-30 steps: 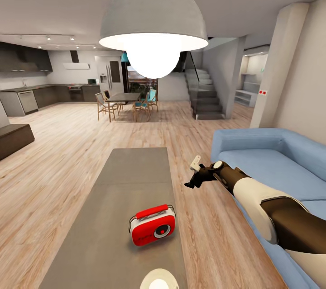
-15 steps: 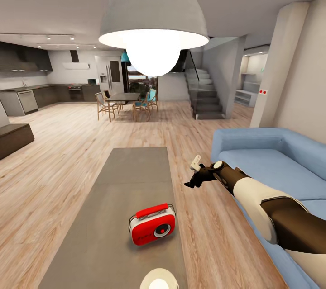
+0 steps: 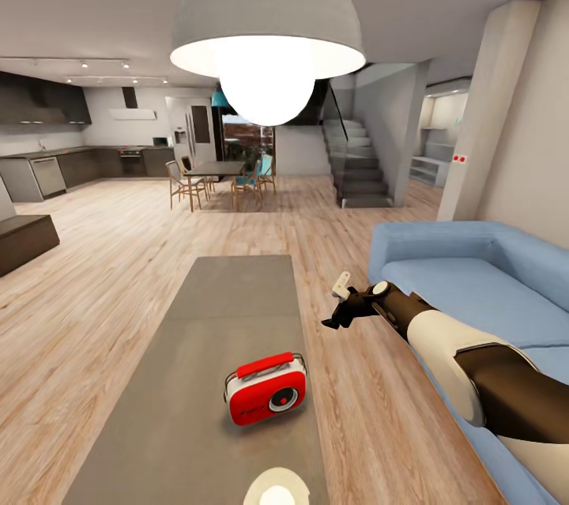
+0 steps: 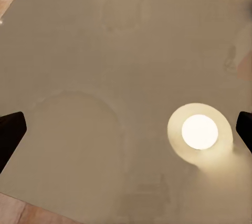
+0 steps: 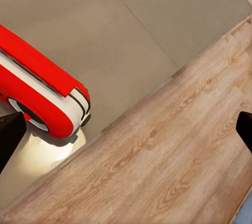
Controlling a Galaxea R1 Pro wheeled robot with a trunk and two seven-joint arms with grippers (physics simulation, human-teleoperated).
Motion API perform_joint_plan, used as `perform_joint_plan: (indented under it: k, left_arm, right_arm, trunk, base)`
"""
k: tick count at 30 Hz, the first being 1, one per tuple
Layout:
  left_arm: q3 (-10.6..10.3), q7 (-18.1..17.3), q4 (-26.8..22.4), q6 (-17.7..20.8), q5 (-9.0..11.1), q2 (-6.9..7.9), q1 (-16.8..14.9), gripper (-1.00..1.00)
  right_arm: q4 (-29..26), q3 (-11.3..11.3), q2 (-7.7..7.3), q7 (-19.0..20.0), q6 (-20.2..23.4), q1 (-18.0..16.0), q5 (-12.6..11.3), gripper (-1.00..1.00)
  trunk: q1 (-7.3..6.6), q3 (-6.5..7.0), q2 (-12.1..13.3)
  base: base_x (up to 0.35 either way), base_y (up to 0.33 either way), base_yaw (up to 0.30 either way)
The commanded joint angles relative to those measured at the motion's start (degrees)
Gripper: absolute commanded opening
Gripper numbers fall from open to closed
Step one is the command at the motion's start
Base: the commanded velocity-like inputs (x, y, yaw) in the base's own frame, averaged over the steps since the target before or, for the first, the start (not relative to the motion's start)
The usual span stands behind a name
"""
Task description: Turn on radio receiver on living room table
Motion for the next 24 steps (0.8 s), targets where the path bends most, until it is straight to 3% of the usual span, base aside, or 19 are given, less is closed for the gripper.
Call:
perform_joint_plan:
  k: [1, 16, 24]
  left_arm:
    - [0.0, 0.0, 0.0, 0.03, 0.0, 0.0, 0.0, 1.0]
    - [0.0, -0.09, 0.0, -0.01, 0.0, 0.01, 0.0, 1.0]
    - [0.0, -0.01, 0.0, -0.01, 0.0, 0.04, 0.0, 1.0]
  right_arm:
    - [0.0, -0.01, 0.0, 0.0, 0.0, 0.0, 0.0, 1.0]
    - [0.0, -0.01, 0.03, -0.07, 0.0, 0.0, 0.02, 1.0]
    - [0.0, 0.0, 0.05, -0.34, 0.0, 0.0, 0.02, 1.0]
  trunk:
    - [0.23, -0.18, -0.42]
    - [0.45, -0.36, -0.82]
    - [2.2, -1.8, -4.03]
  base:
    - [0.0, 0.0, 0.0]
    - [0.0, 0.0, 0.0]
    - [0.0, 0.0, 0.0]
